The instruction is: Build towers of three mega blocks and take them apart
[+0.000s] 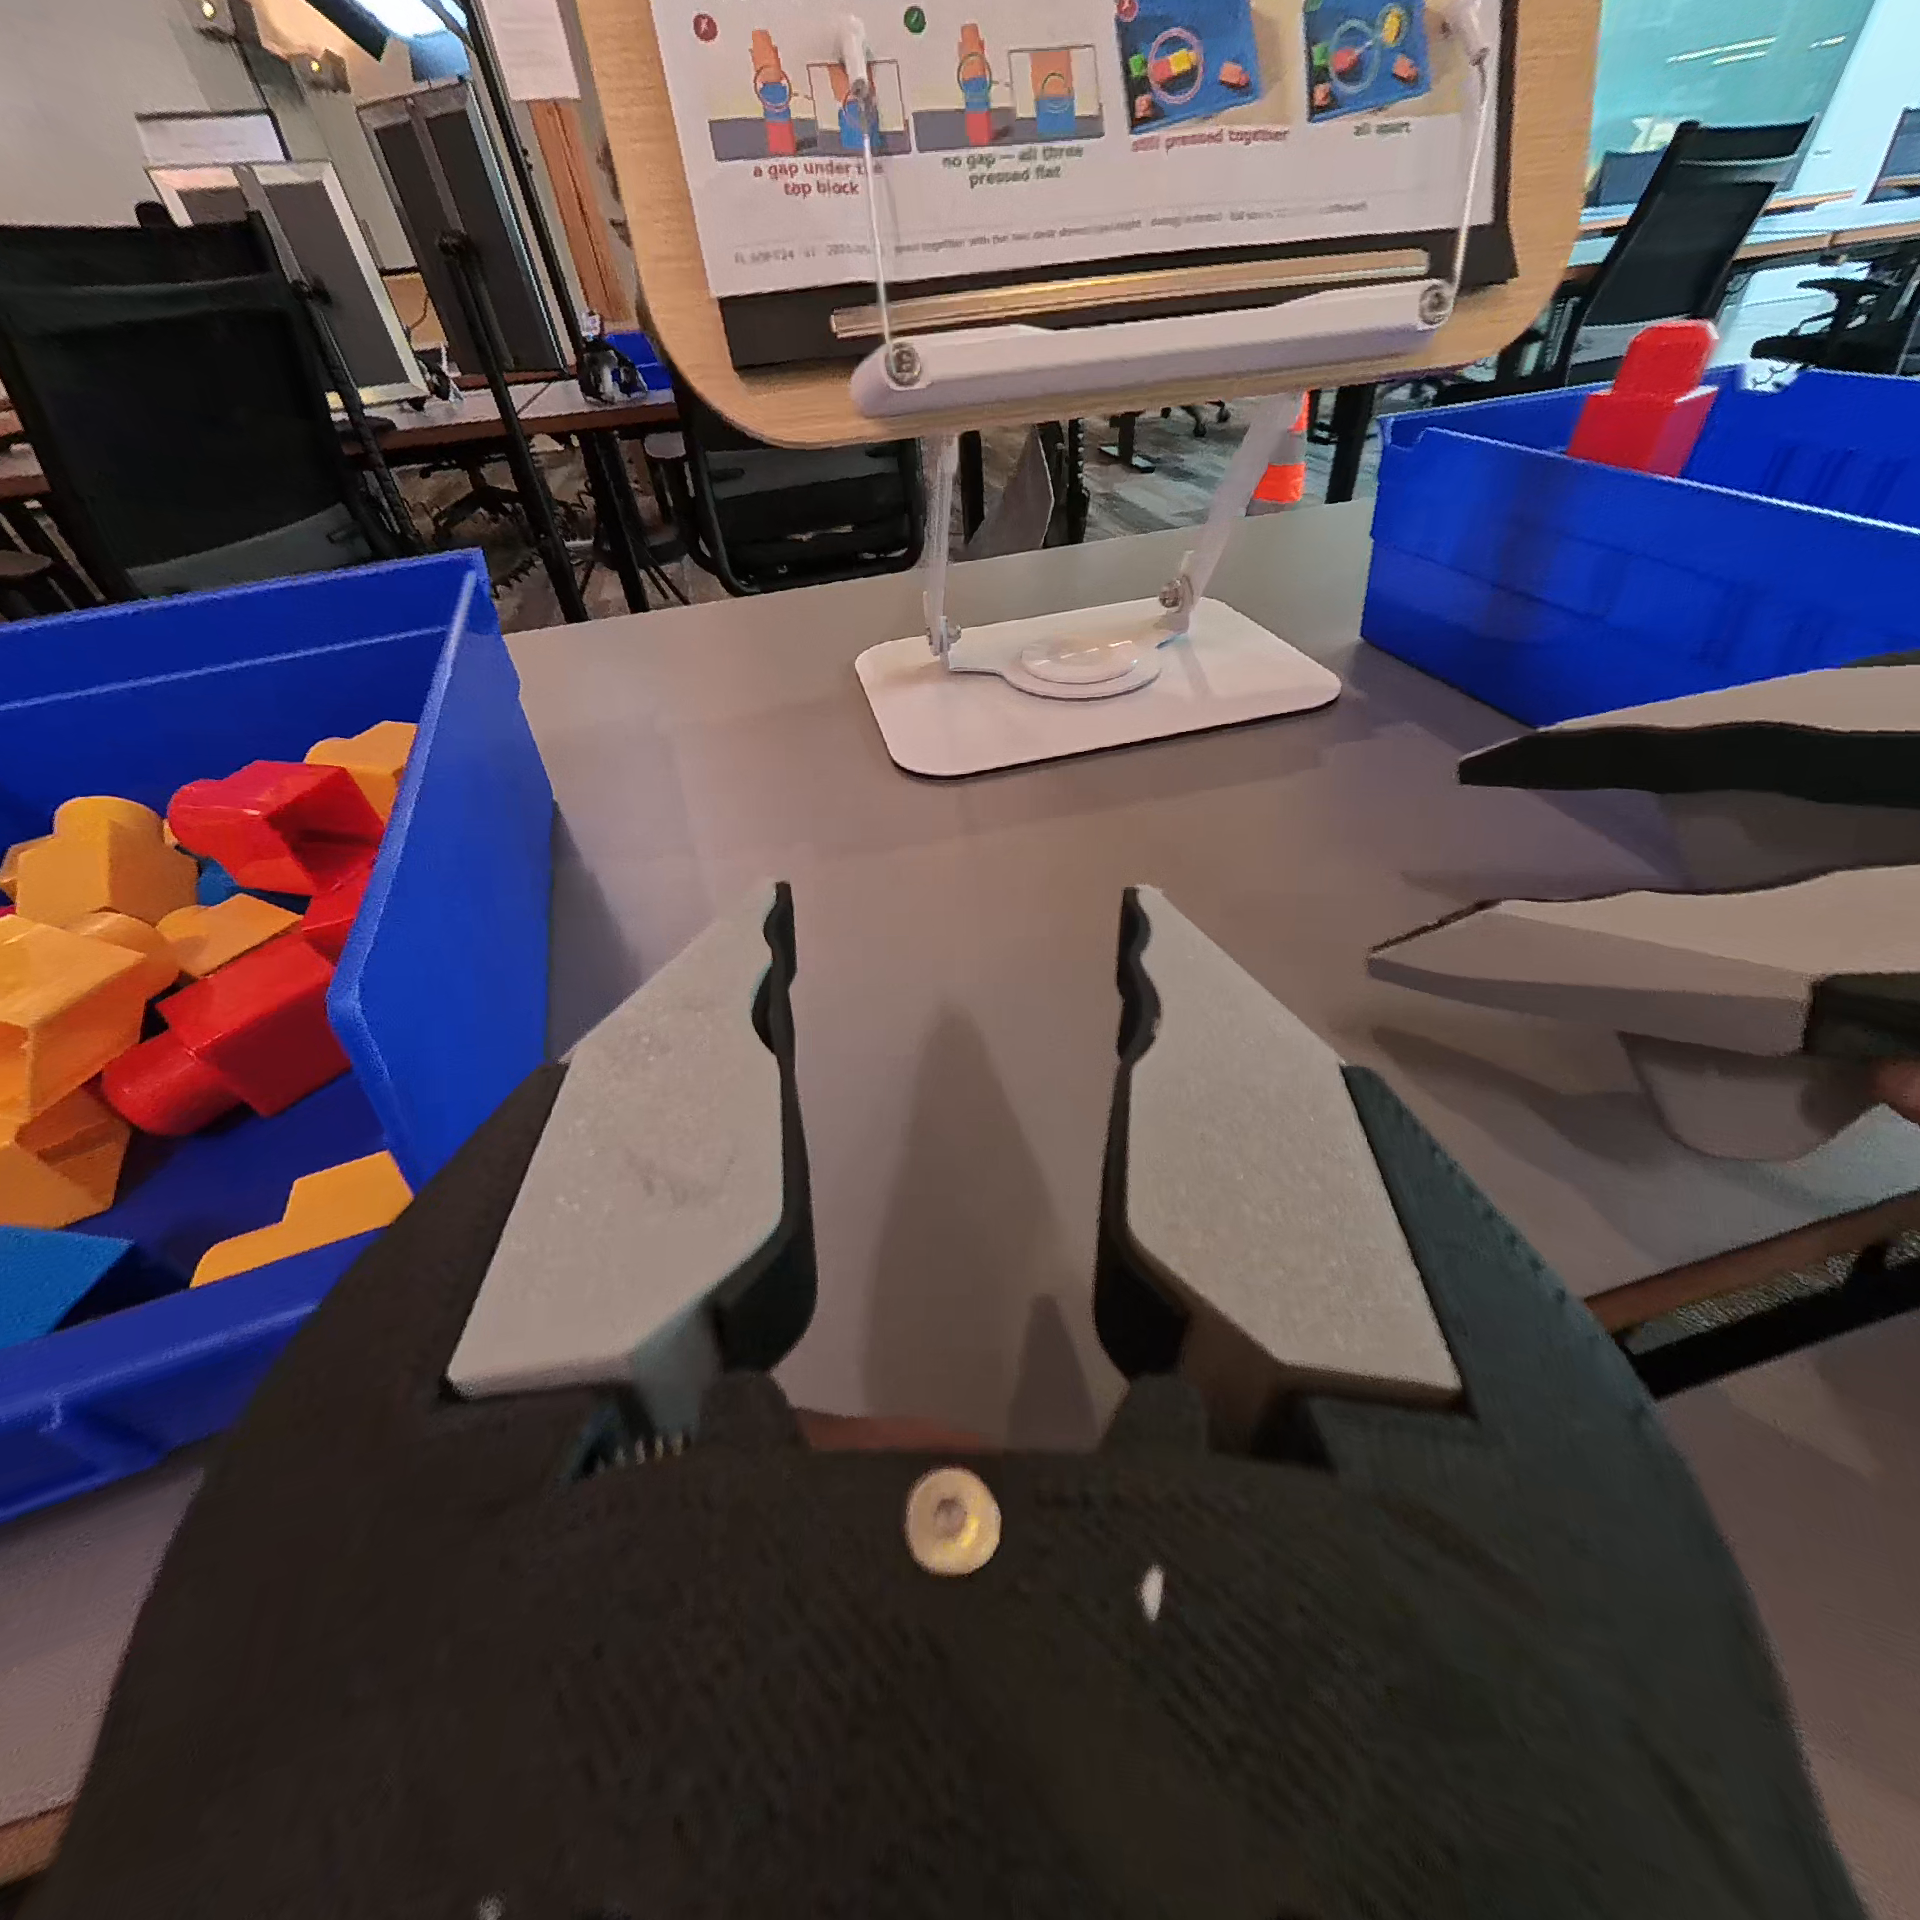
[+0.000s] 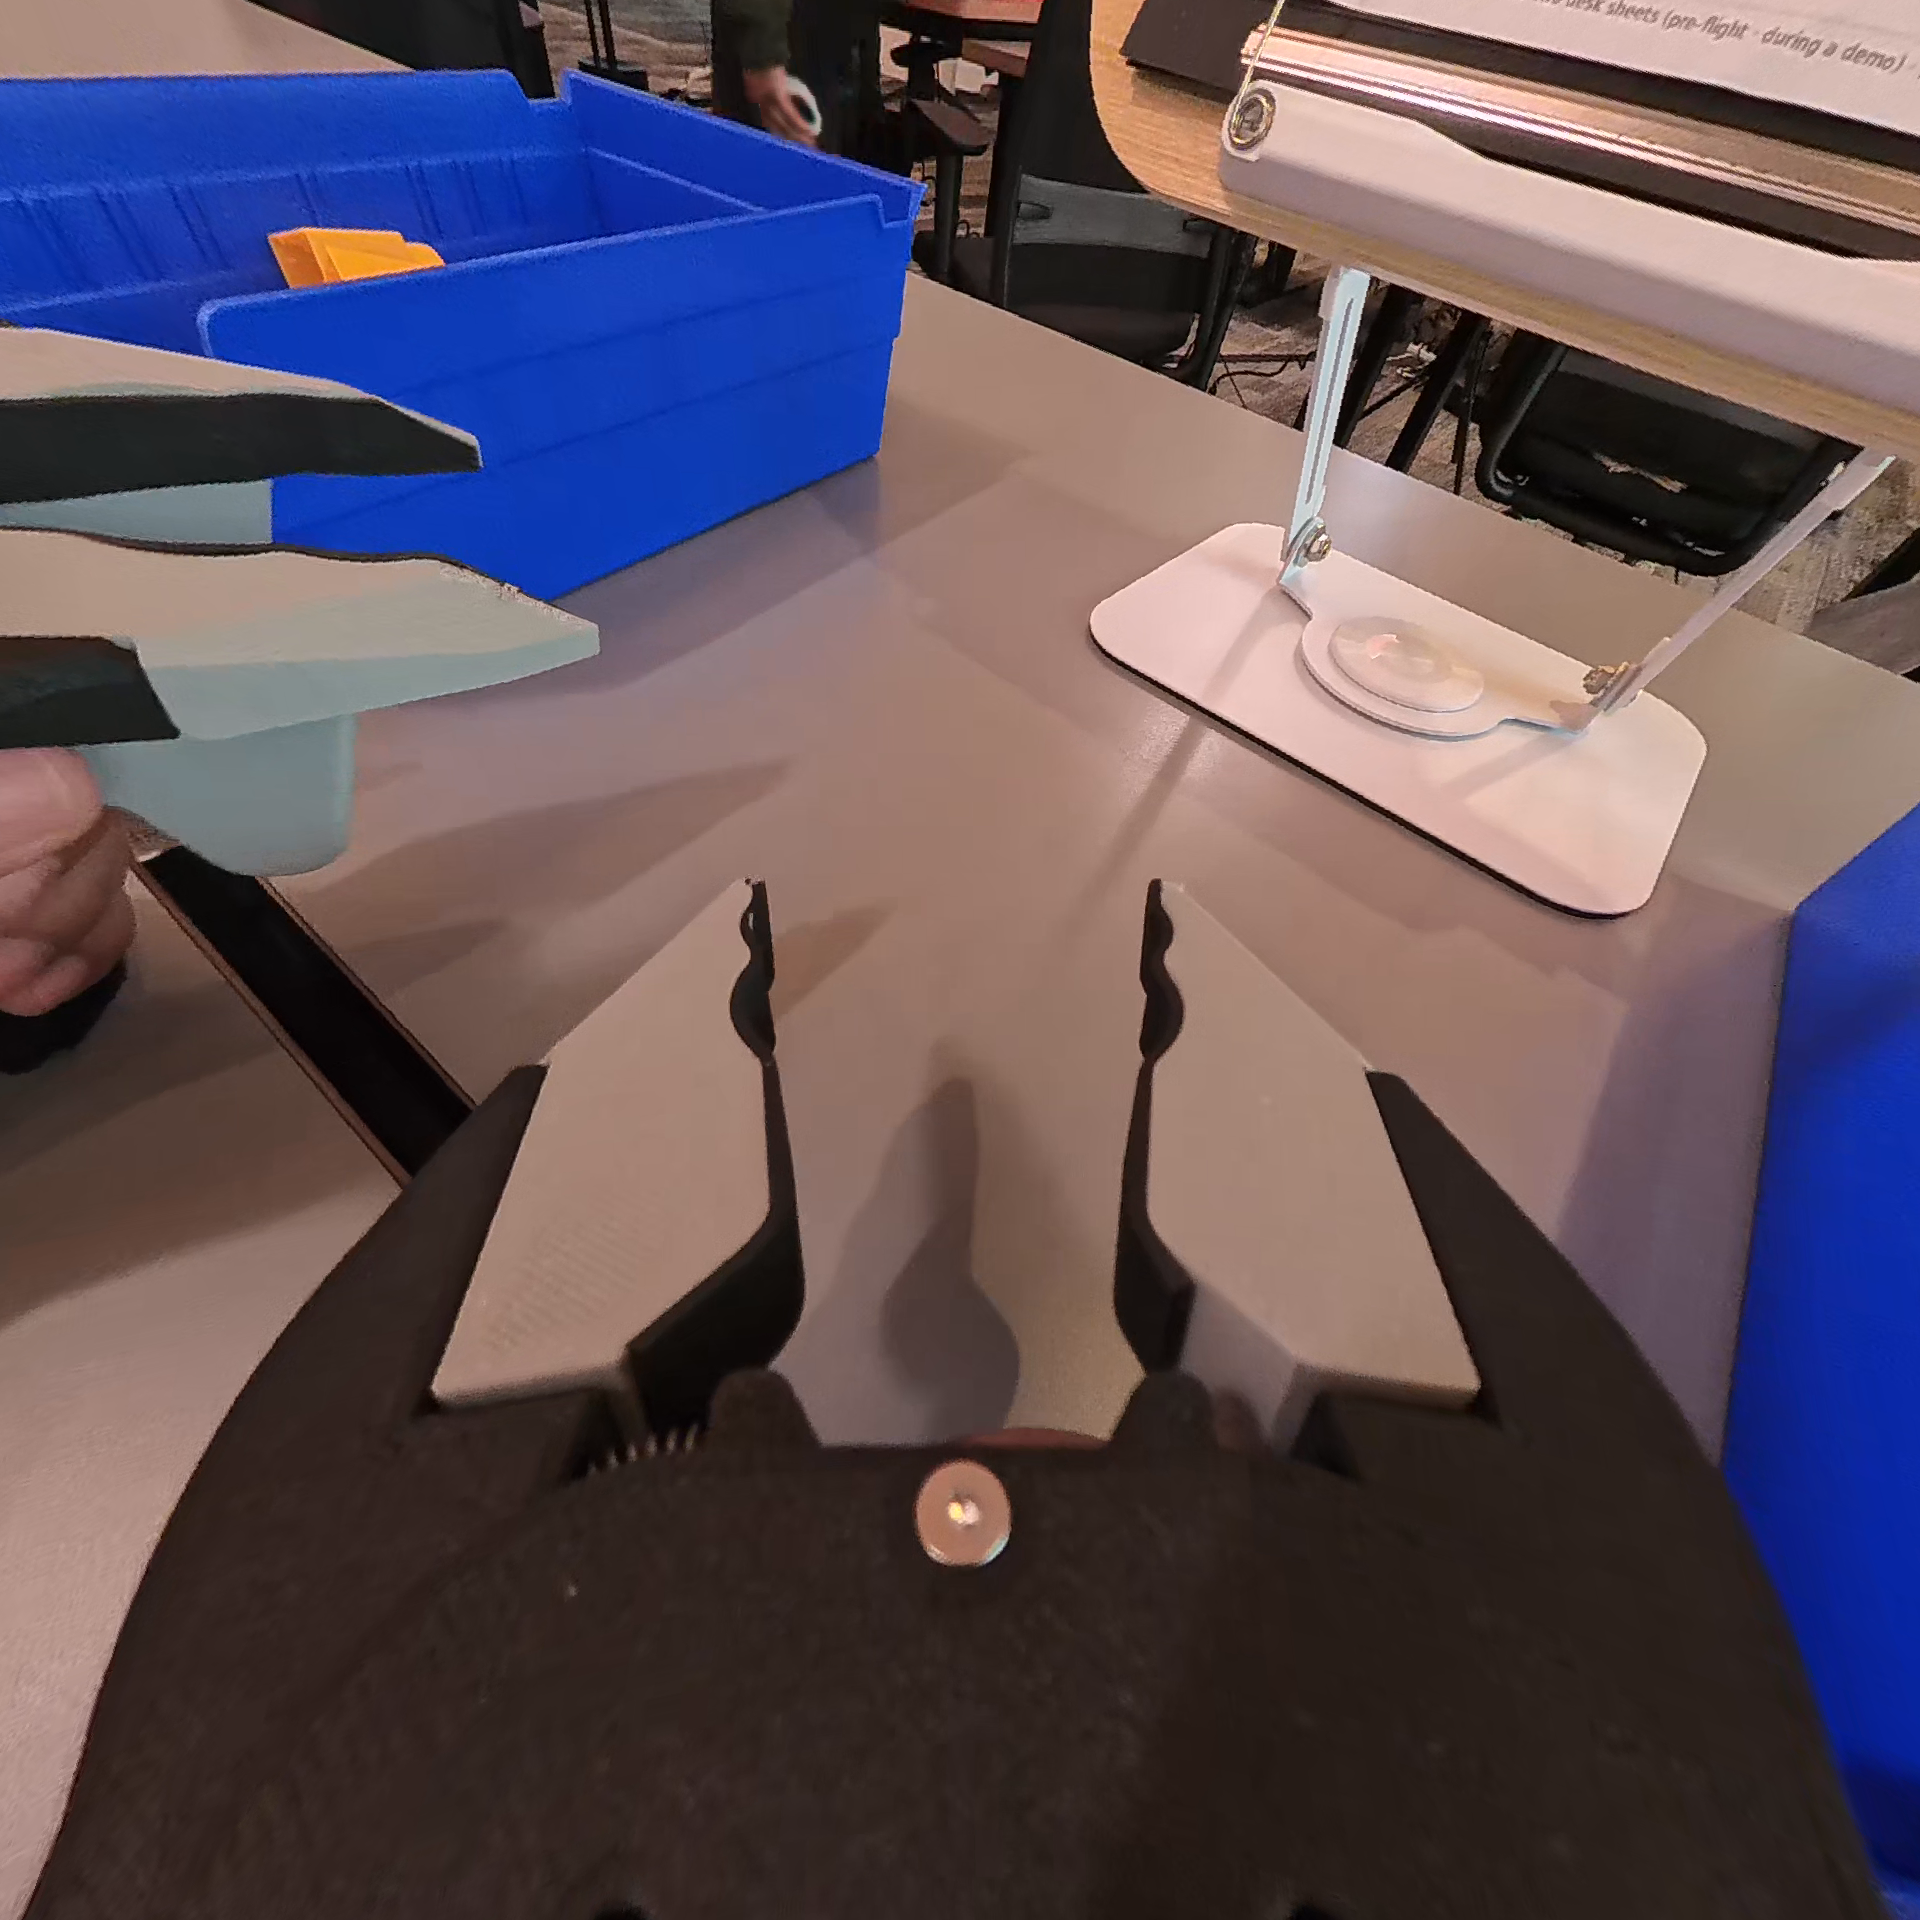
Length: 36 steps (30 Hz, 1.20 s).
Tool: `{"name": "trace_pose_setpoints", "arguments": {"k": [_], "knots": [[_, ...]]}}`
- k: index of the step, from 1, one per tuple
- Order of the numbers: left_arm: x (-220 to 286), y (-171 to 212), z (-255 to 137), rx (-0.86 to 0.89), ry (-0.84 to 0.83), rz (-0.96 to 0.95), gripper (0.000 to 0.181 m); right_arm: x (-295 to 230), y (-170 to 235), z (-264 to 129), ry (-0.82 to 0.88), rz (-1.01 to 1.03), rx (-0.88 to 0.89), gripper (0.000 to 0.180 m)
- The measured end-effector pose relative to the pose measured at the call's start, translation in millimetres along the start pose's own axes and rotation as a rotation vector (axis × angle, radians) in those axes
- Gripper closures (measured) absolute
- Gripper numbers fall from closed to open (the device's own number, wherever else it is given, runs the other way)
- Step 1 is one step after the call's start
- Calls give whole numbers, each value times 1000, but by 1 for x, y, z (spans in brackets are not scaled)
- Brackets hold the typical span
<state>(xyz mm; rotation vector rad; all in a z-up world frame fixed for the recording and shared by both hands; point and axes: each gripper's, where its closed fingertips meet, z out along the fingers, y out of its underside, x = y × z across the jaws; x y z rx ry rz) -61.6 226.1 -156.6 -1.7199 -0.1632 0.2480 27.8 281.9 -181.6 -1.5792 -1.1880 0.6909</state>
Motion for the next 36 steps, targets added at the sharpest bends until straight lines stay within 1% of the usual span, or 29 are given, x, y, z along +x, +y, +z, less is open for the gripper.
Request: {"name": "trace_pose_setpoints", "arguments": {"k": [2, 5, 8, 11, 13, 18, 21, 22, 23, 25, 27, 31, 34, 36], "knots": [[-10, -1, 0, -23, -7, -15, 120, 0, -1, 0, 0, -2, 3, 111], [-41, -20, -3, -29, -32, -2, 120, -1, -2, 0, -3, -6, 9, 111], [-96, -45, -4, -73, -85, -25, 122, -4, -3, 1, -15, -7, 8, 111], [-159, -55, 4, -202, -163, -8, 119, -10, -6, 2, -26, -21, 13, 111], [-193, -46, 14, -302, -208, 26, 119, -13, -6, 4, -31, -39, 10, 112], [-232, 14, 35, -578, -242, 86, 119, -23, -5, 8, -55, -69, -3, 112], [-239, 42, 41, -670, -248, 138, 119, -27, -6, 8, -62, -84, -3, 112], [-243, 50, 40, -701, -263, 160, 130, -27, -6, 8, -63, -88, 0, 112], [-246, 55, 38, -717, -267, 181, 147, -28, -7, 8, -65, -89, 1, 112], [-248, 55, 38, -700, -276, 166, 147, -28, -6, 8, -69, -87, 0, 112], [-243, 52, 36, -690, -238, 103, 147, -29, -5, 8, -71, -86, -7, 112], [-223, 20, 29, -563, -142, -4, 147, -26, -4, 7, -61, -88, -7, 115], [-184, -16, 18, -416, 16, -92, 147, -25, -6, 4, -80, -46, 7, 116], [-140, -47, 6, -279, 202, -114, 148, -26, -10, 1, -122, 11, 34, 116]]}}
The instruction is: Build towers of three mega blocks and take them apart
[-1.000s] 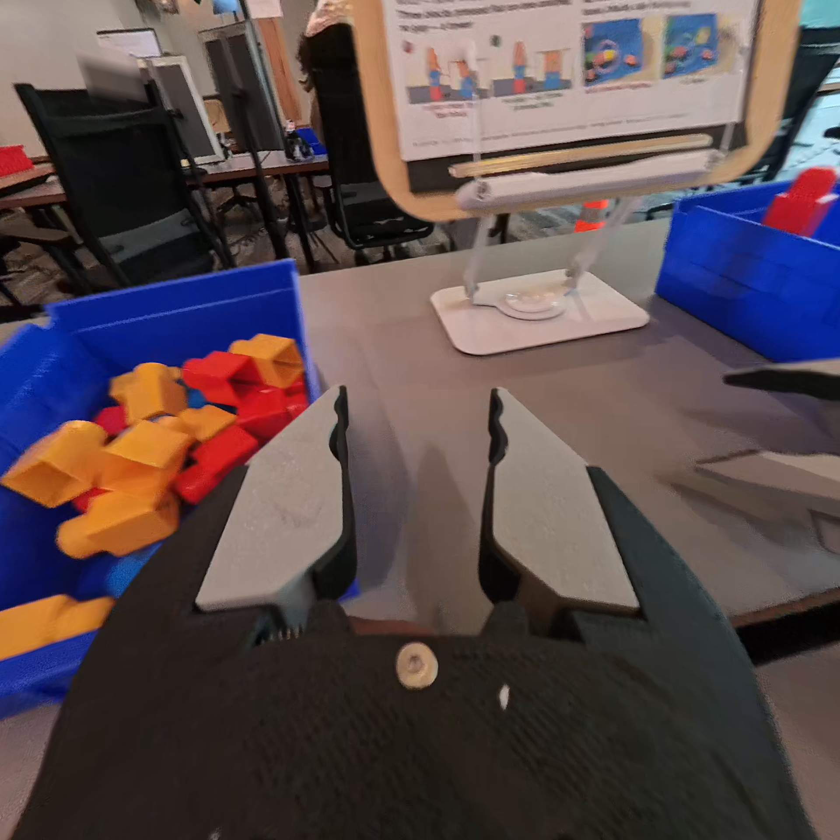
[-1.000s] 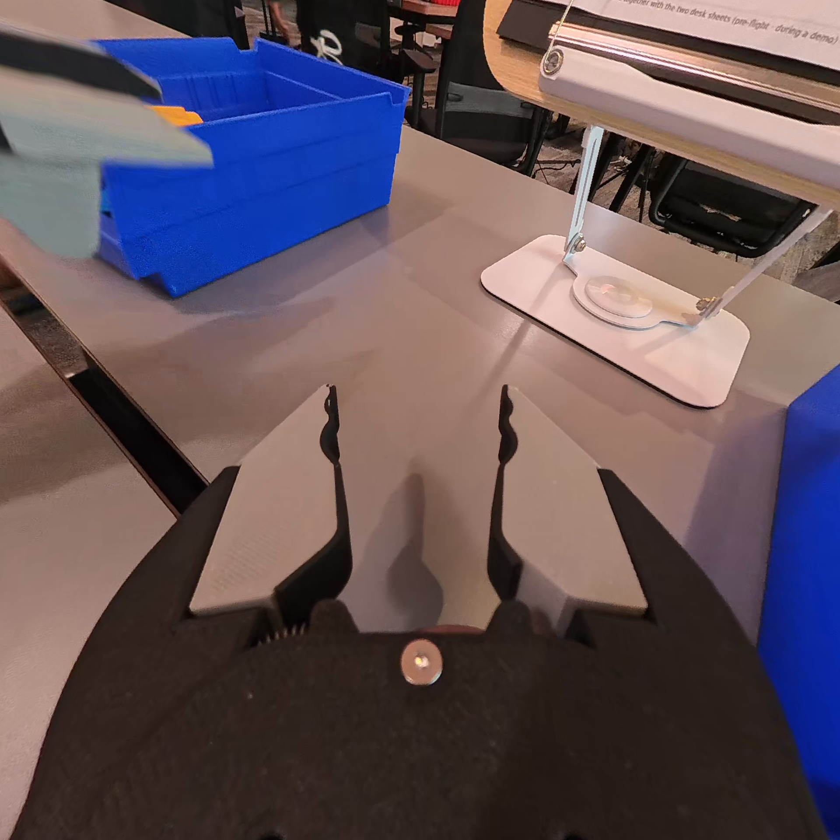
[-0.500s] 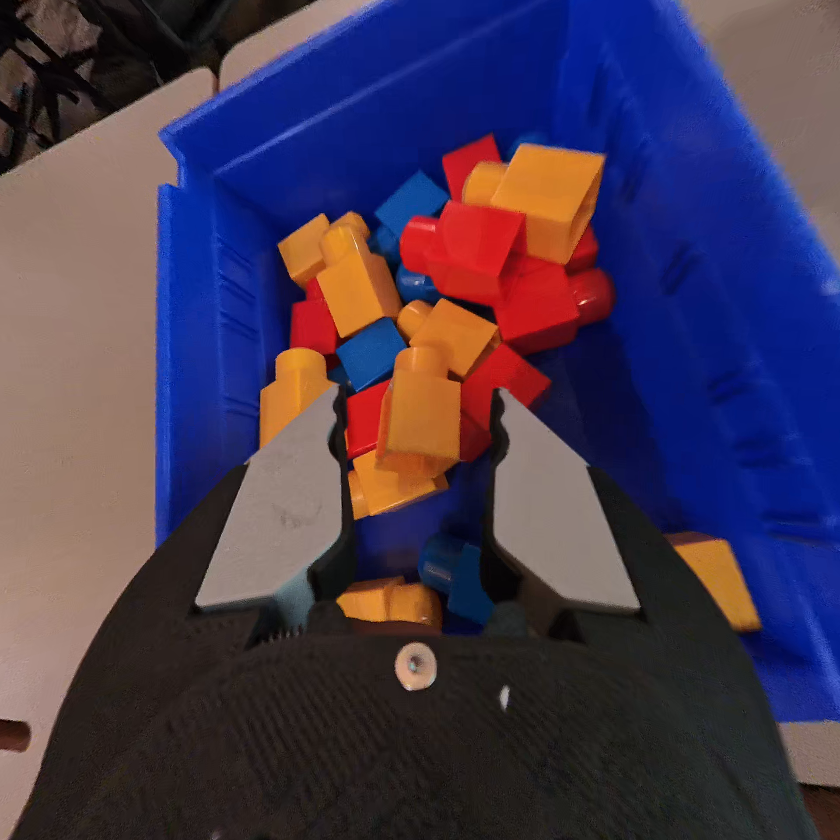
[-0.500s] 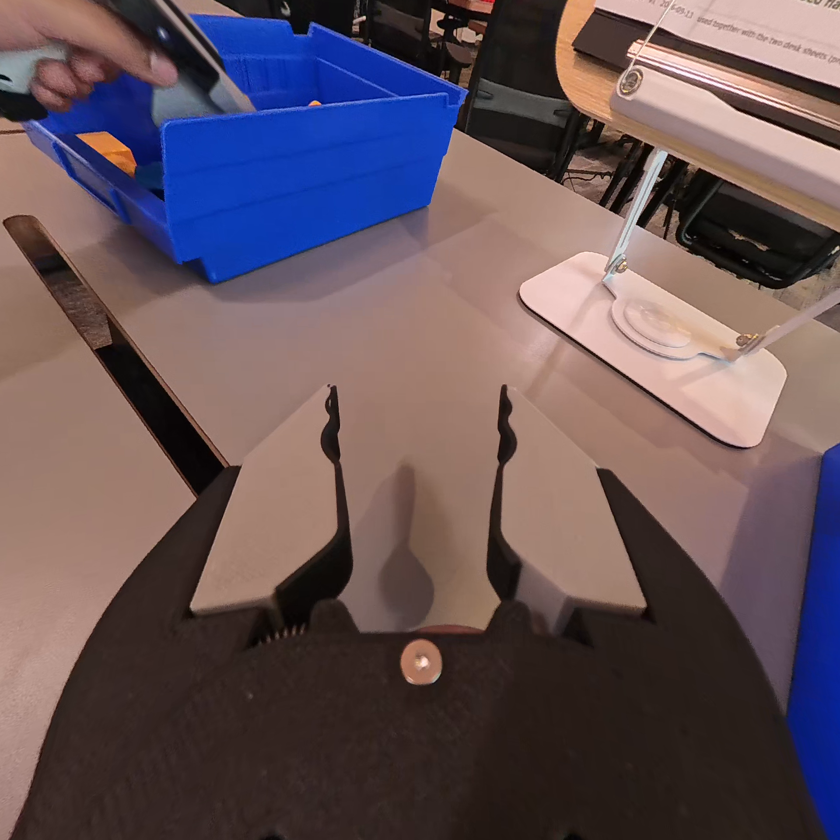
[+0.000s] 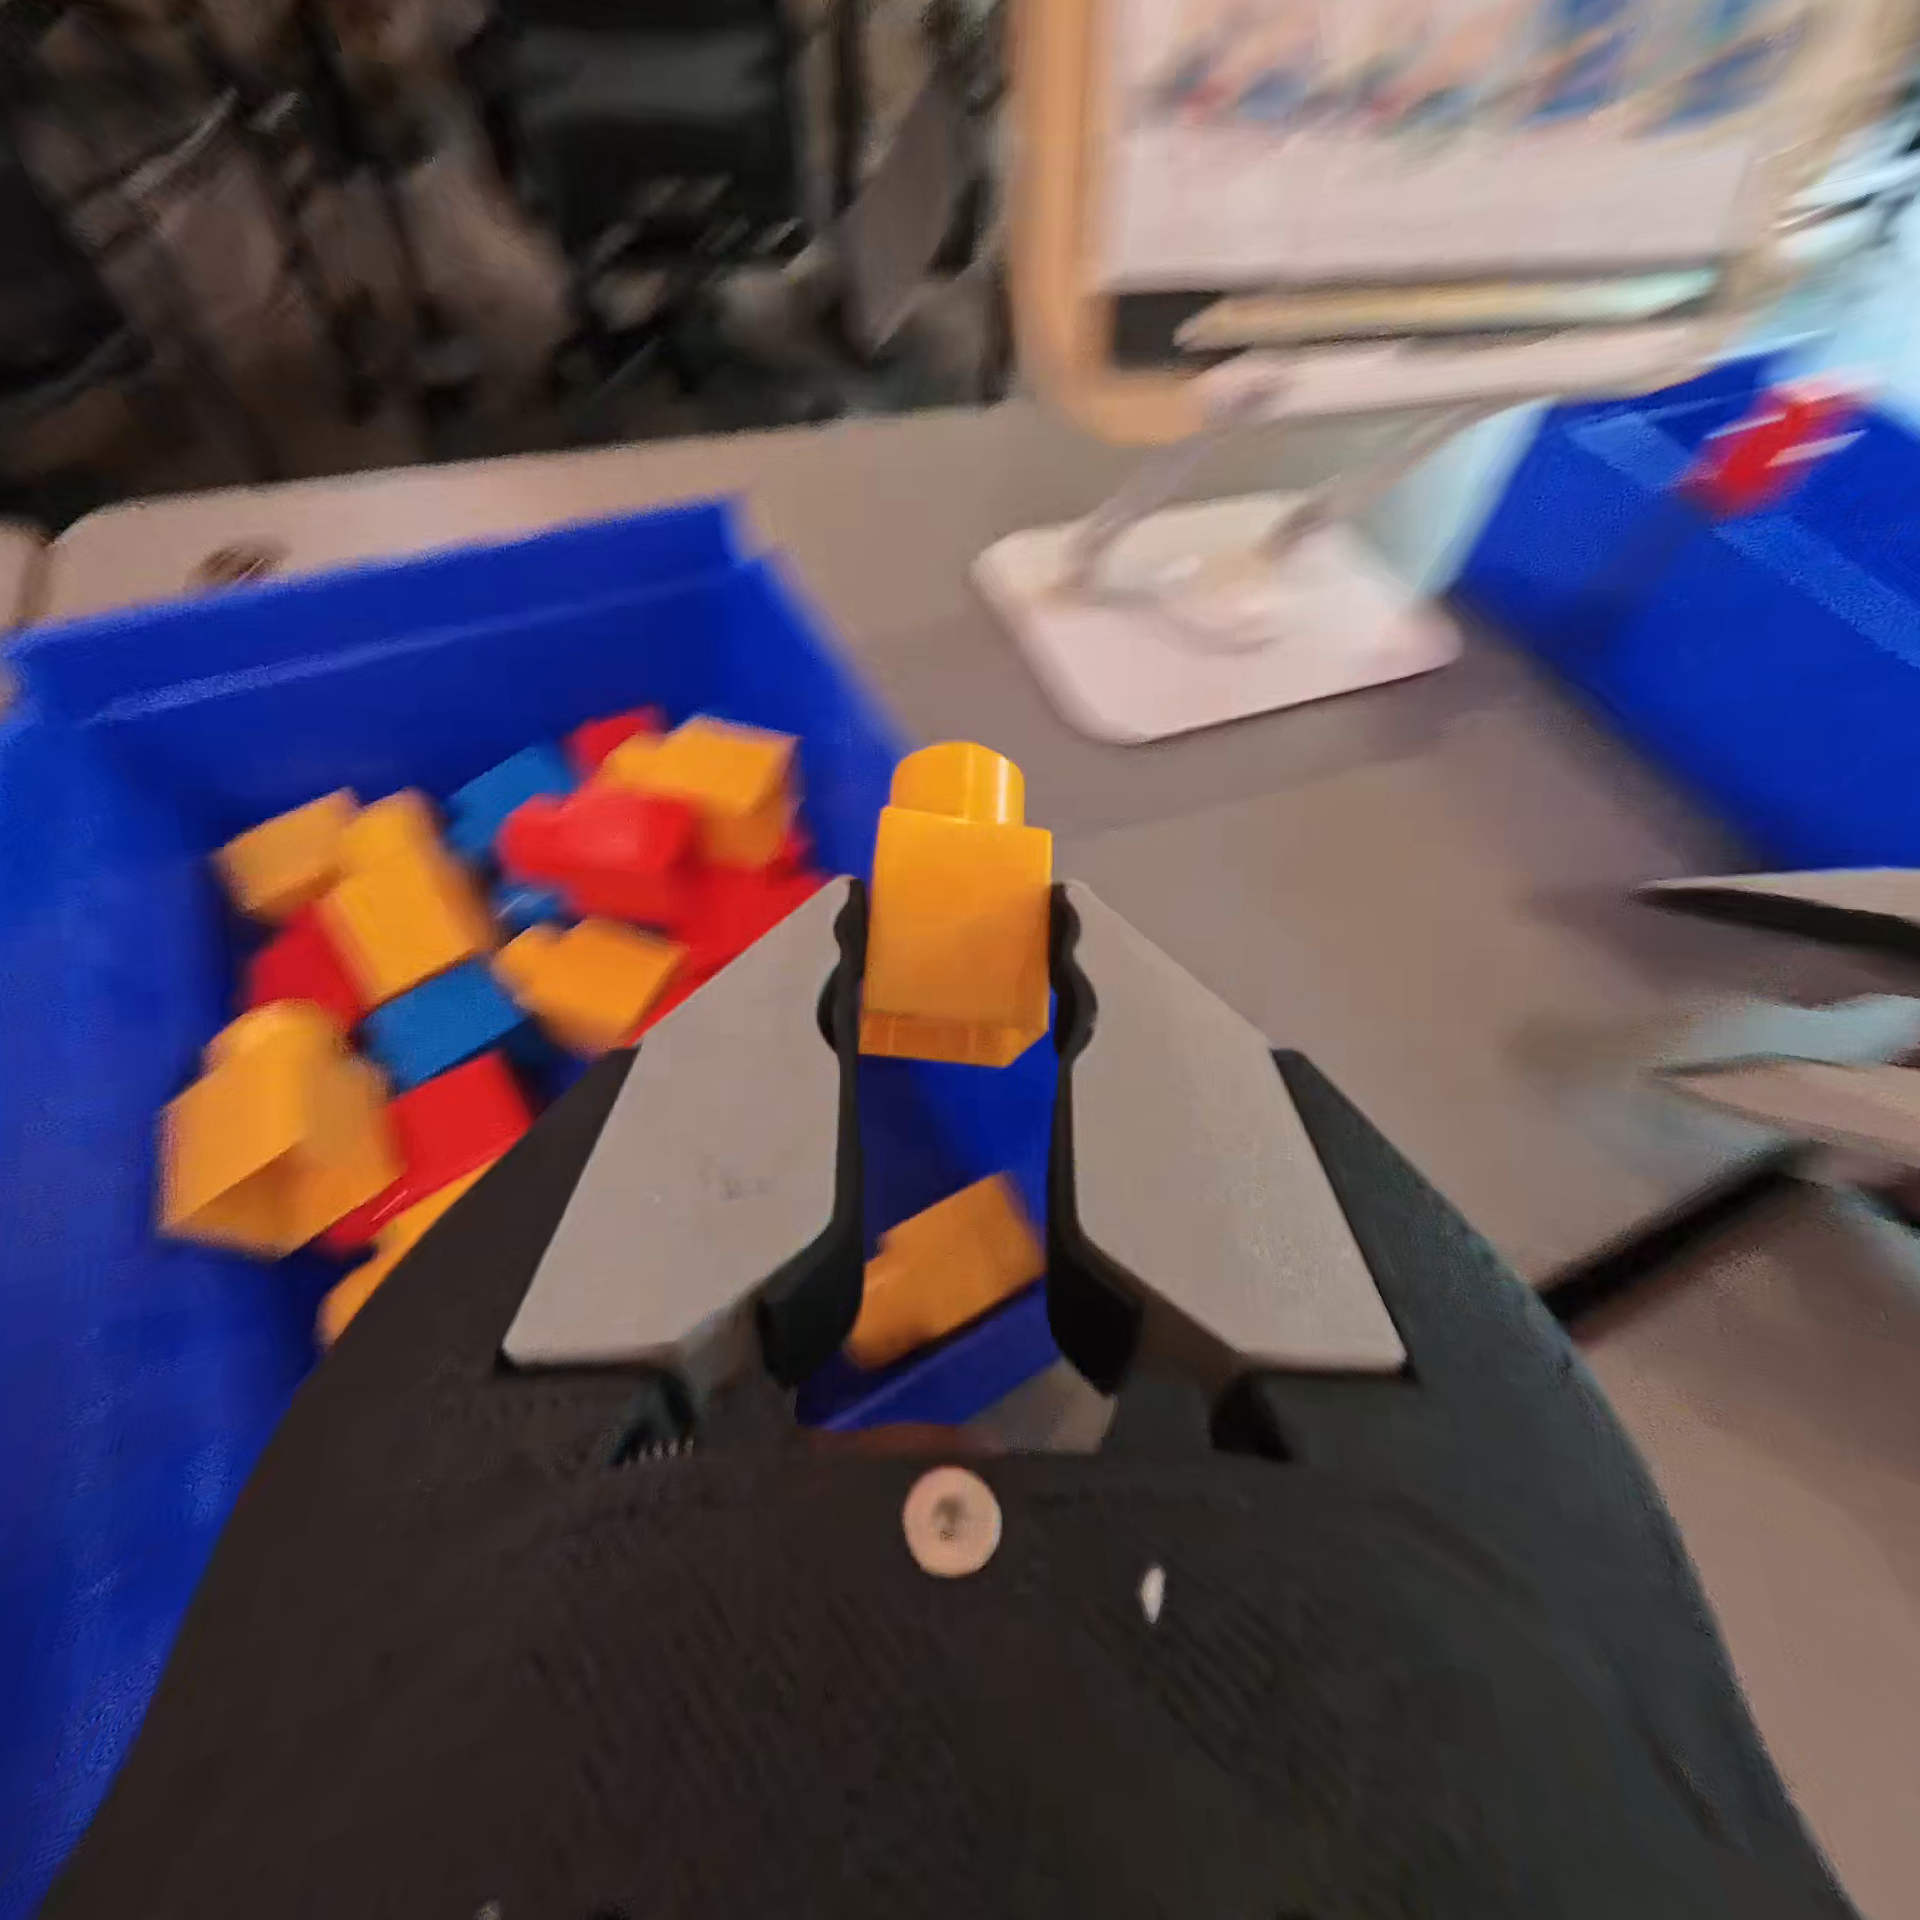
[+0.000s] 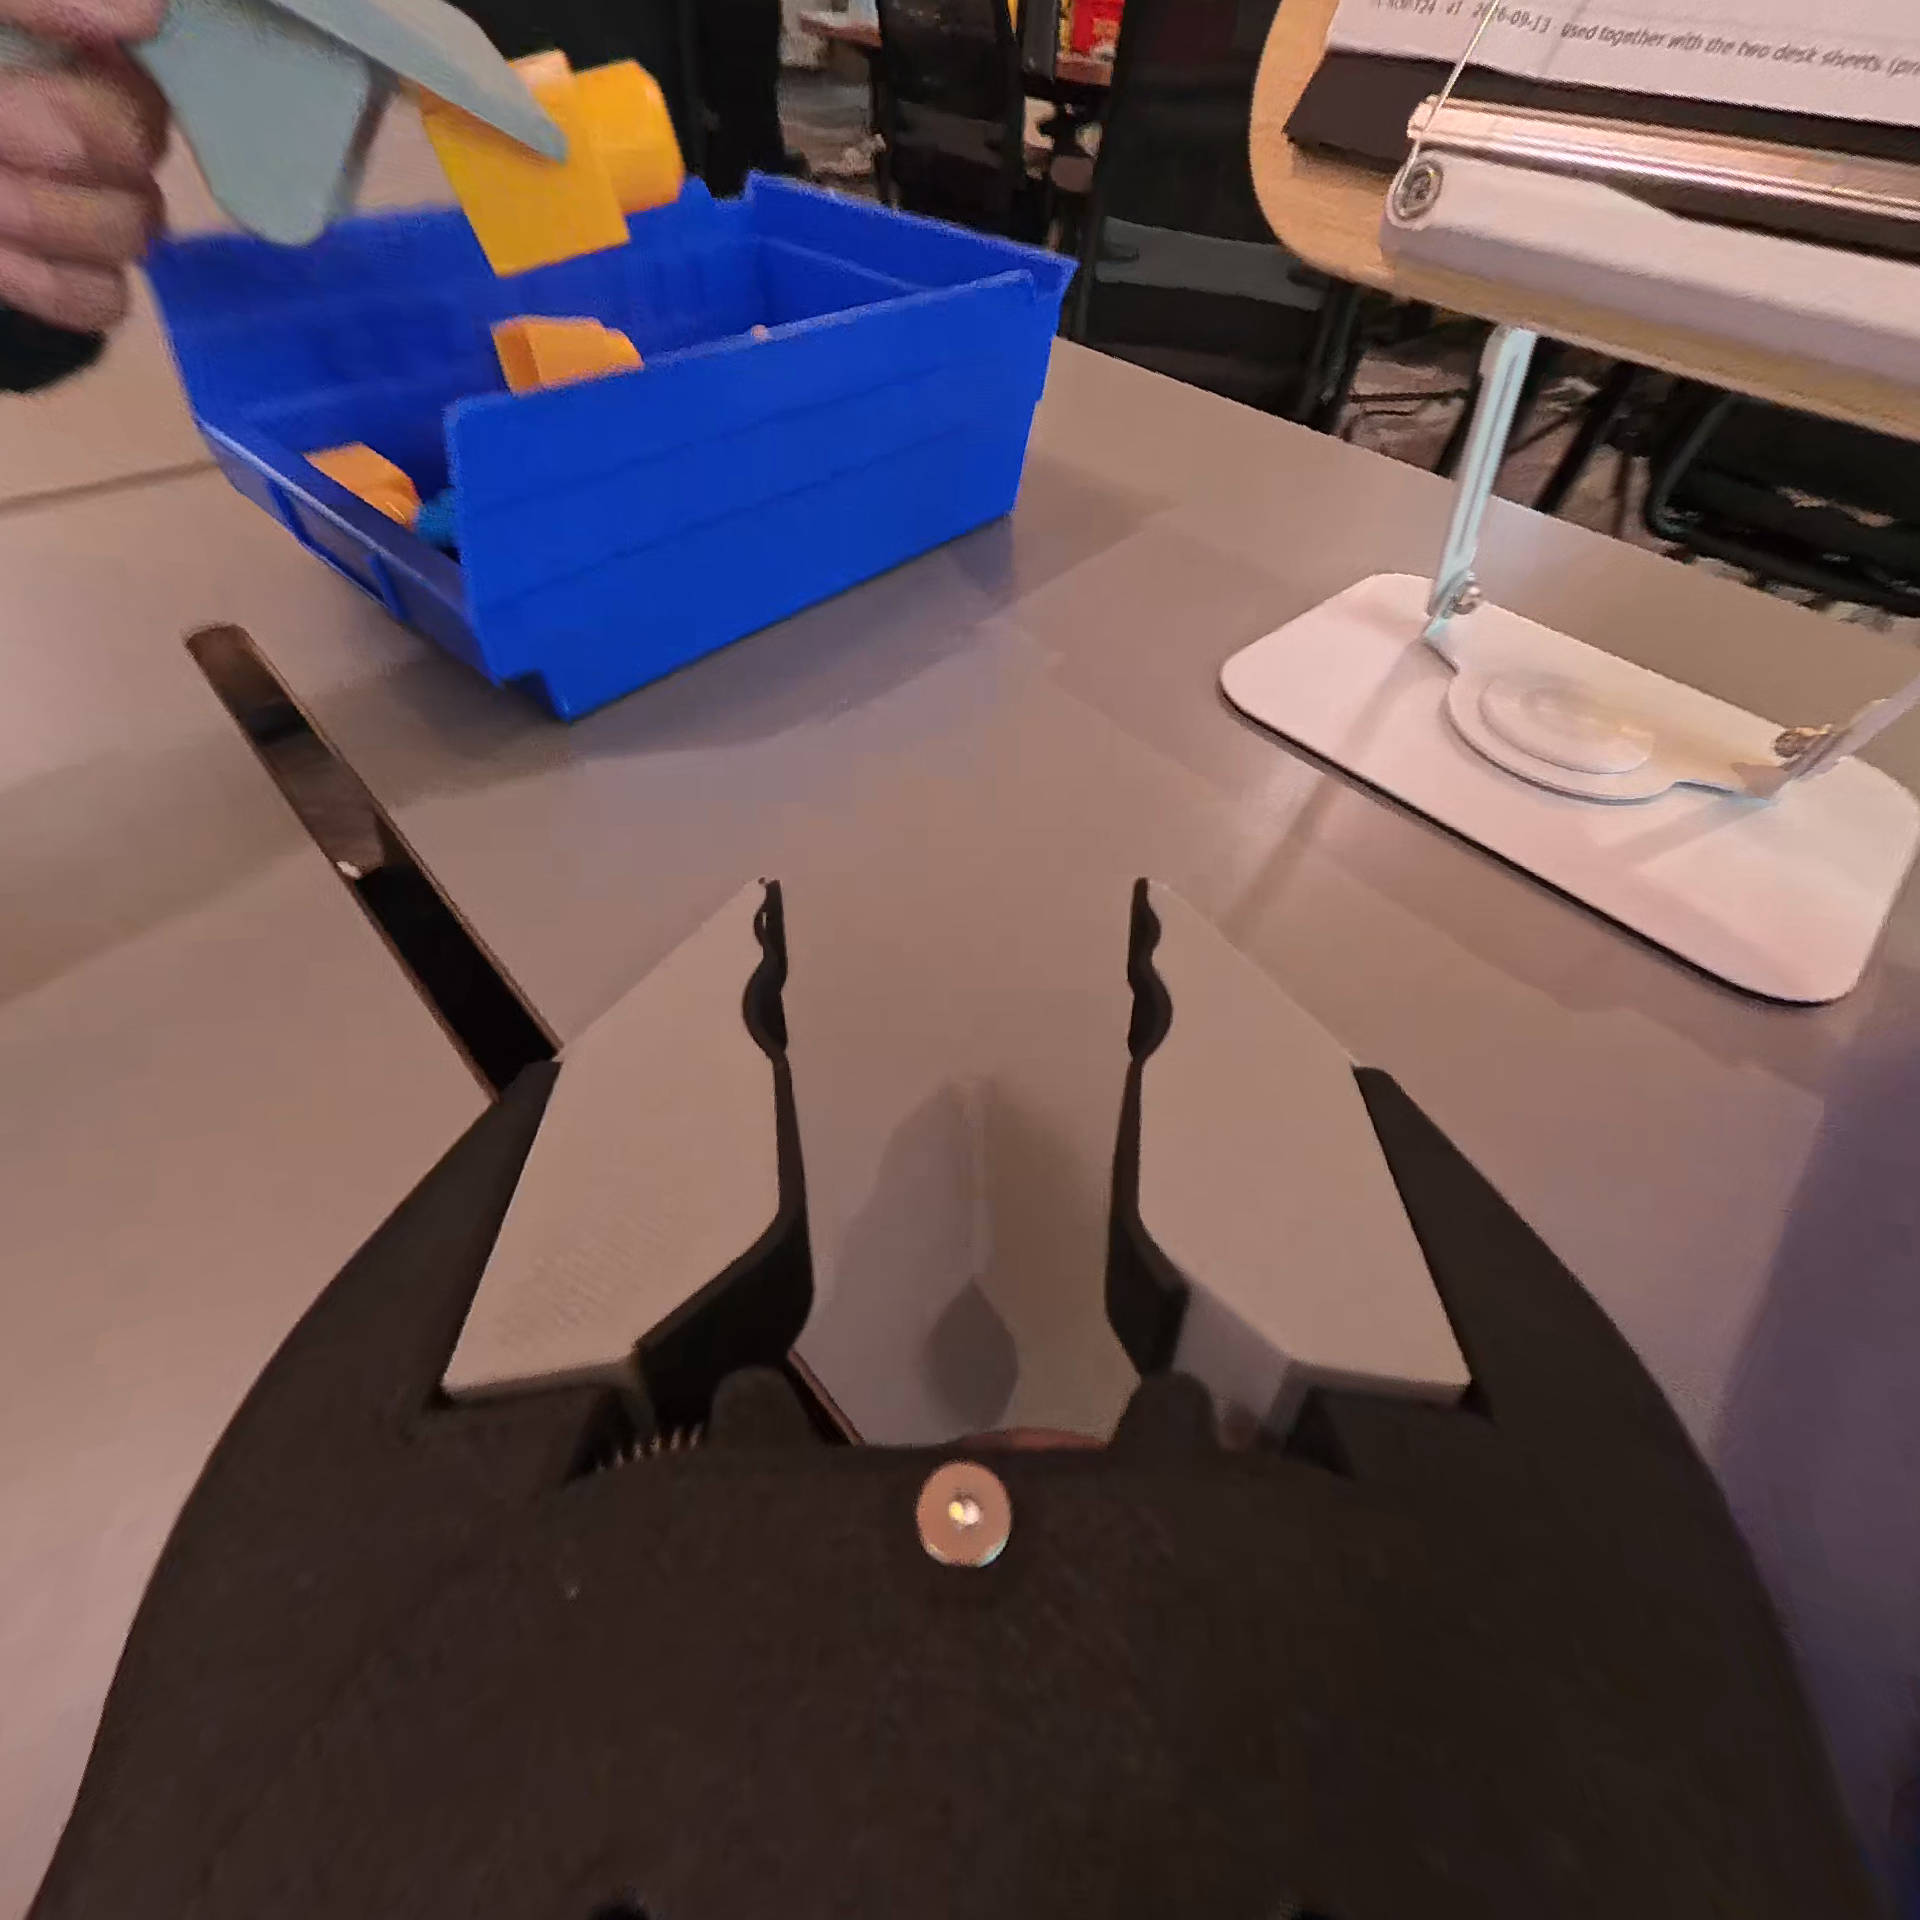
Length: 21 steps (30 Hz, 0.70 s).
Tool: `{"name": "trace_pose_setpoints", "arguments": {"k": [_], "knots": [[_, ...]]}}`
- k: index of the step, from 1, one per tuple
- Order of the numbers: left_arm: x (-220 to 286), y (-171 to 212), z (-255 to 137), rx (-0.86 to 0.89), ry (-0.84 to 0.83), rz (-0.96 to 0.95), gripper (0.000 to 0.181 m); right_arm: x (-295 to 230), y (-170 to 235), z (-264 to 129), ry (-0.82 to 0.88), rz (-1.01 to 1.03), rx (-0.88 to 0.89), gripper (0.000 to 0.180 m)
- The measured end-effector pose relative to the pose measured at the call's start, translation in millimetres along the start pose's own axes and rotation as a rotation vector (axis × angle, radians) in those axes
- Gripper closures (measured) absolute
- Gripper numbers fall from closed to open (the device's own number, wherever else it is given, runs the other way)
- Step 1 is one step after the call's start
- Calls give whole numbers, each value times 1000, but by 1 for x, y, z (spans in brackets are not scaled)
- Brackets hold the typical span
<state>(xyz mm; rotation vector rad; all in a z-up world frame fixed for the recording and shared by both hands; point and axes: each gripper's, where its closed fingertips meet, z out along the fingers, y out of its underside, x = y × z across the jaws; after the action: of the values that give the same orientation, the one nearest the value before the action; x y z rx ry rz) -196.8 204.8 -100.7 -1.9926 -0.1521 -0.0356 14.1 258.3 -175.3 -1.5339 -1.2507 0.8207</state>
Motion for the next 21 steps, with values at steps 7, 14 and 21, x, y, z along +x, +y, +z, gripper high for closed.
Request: {"name": "trace_pose_setpoints", "arguments": {"k": [7, 14, 21], "knots": [[158, 0, -18, 235, 380, 317, 148, -1, -33, -25, -187, 194, 191, 119], [205, 33, 15, 372, 252, 475, 148, 5, -58, -54, -436, 467, 361, 123], [226, 51, 22, 380, 302, 501, 148, -14, -36, -35, -543, 538, 195, 111]]}}
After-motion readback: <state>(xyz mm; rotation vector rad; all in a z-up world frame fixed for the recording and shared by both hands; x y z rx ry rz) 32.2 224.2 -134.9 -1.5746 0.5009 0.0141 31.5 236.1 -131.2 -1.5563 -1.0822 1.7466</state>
